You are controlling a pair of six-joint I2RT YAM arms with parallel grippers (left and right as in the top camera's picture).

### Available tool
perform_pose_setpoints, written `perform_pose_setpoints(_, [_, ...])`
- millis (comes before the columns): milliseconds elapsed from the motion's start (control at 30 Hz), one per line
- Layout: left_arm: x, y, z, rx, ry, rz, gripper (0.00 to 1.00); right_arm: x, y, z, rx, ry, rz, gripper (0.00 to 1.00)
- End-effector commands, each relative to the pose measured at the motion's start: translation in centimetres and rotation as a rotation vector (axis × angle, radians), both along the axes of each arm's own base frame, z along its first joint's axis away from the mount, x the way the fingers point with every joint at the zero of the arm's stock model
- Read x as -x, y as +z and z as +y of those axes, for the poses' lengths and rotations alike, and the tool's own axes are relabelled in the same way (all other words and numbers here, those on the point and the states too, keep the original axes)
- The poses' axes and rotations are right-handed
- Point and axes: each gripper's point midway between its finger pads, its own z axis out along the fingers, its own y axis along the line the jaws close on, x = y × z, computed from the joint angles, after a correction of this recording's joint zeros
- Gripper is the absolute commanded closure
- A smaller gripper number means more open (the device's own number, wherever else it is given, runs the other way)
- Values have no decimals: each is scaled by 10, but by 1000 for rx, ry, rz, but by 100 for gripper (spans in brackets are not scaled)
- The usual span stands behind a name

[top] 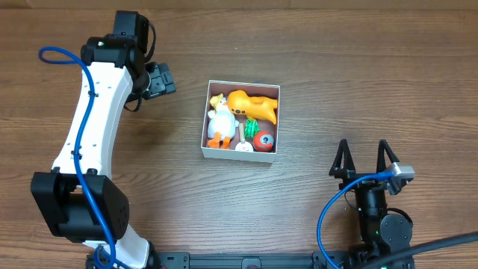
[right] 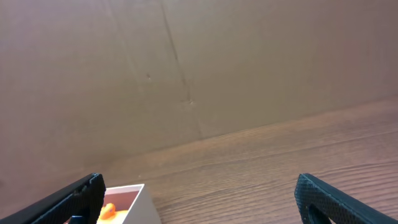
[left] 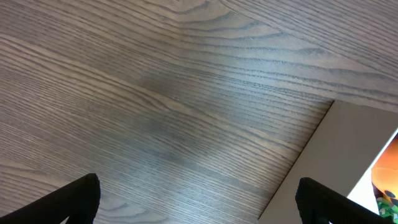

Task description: Pack container

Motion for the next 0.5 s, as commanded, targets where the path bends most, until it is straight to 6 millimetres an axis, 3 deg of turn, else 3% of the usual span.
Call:
perform_pose_setpoints(0, [-2,15,3,-3,9,-44,0,1,-2,7,103,33,-10,0])
perform_pose_setpoints(467, [-2,15,3,-3,9,-44,0,2,-8,20,269,91,-12,0])
